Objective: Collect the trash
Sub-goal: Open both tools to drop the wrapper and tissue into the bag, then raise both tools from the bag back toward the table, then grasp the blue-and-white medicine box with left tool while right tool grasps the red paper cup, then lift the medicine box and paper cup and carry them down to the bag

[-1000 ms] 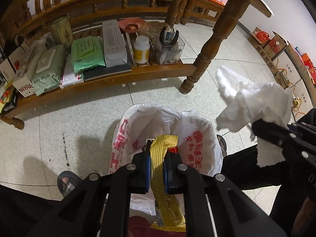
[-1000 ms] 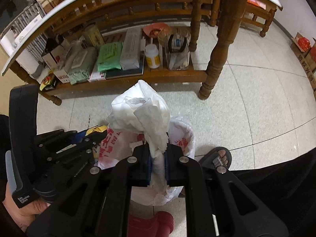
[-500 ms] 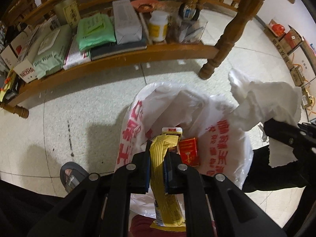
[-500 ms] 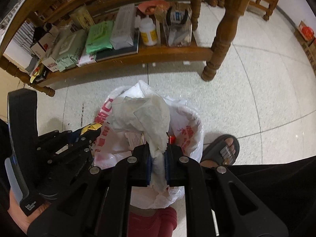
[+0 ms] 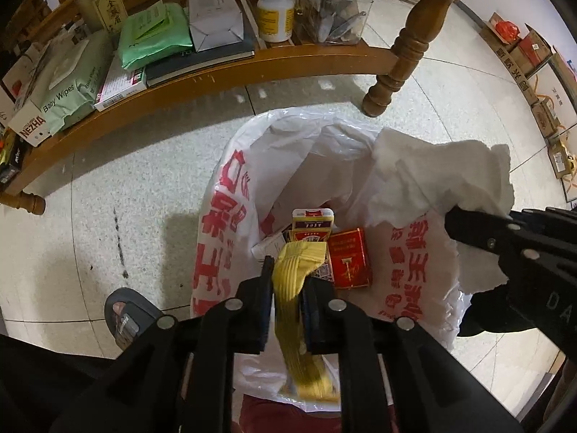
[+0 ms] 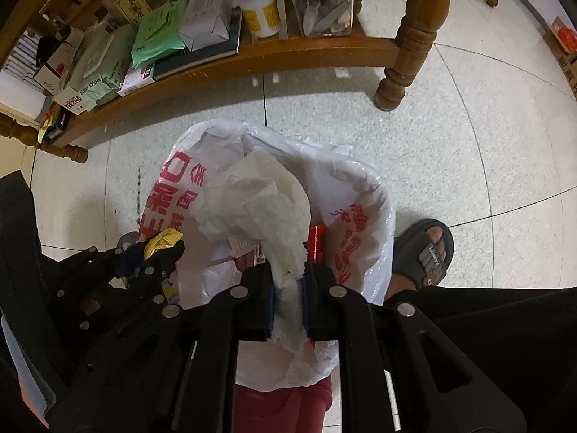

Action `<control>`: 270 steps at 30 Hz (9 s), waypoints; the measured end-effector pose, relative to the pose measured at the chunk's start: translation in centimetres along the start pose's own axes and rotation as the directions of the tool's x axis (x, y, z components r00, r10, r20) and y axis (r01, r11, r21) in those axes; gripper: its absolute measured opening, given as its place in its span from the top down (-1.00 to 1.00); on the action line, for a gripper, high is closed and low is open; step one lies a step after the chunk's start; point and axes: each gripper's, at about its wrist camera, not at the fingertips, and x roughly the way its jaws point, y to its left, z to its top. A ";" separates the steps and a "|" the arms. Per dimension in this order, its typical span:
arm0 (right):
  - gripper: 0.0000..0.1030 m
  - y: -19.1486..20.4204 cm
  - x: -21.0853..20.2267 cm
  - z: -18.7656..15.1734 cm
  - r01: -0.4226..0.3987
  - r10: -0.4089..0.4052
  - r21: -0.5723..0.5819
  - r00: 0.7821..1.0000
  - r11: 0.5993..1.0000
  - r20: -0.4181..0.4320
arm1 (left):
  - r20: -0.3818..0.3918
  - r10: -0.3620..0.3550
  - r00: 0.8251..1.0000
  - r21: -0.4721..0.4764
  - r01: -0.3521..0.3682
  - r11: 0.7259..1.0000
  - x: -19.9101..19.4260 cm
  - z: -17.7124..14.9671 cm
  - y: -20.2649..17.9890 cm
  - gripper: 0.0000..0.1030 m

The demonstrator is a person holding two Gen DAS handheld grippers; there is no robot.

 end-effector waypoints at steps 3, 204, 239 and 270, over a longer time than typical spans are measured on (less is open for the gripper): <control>0.63 0.1 0.1 0.1 0.000 0.000 0.004 1.000 1.000 0.005 | -0.001 -0.003 1.000 -0.006 0.003 1.000 0.0 0.0 0.2 0.48; 0.90 0.8 -44.1 31.1 0.138 0.150 -0.442 0.818 0.886 0.555 | 0.588 0.184 0.788 -0.153 -0.116 0.981 -37.9 31.9 -1.2 -0.14; 0.90 0.7 -46.7 8.2 0.069 0.241 -0.419 0.728 0.905 0.641 | 0.641 0.057 0.765 0.010 -0.082 0.997 -40.3 9.8 -1.7 -0.14; 0.90 1.2 -31.0 -3.8 0.003 0.127 -0.244 0.849 0.970 0.513 | 0.369 0.002 0.929 -0.006 0.000 1.000 -26.1 1.1 -1.2 -0.14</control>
